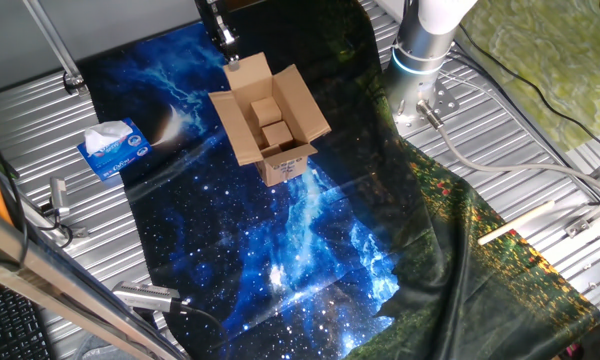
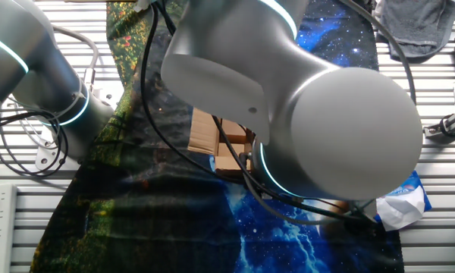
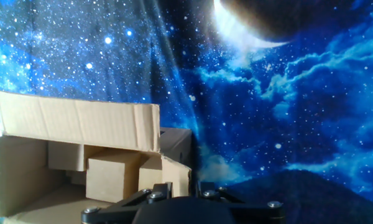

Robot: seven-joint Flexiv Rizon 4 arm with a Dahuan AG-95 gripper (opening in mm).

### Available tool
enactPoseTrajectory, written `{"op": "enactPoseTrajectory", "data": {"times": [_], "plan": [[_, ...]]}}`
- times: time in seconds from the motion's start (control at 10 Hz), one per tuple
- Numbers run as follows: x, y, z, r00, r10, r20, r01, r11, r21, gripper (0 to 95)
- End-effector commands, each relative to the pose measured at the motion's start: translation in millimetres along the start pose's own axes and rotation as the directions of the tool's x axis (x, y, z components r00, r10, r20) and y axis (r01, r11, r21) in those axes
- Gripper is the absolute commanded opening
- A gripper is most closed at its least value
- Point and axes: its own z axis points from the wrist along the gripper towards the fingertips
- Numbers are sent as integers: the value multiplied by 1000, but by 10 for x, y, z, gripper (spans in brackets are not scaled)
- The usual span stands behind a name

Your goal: Cover the box

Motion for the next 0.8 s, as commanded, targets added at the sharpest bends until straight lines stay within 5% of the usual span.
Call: {"op": "enactPoseTrajectory", "data": {"times": [0.1,0.8], "plan": [[-2,2,-1,1000,14,0,-14,1000,-11,190],[-3,6,-3,998,61,-11,-61,997,-49,190]]}}
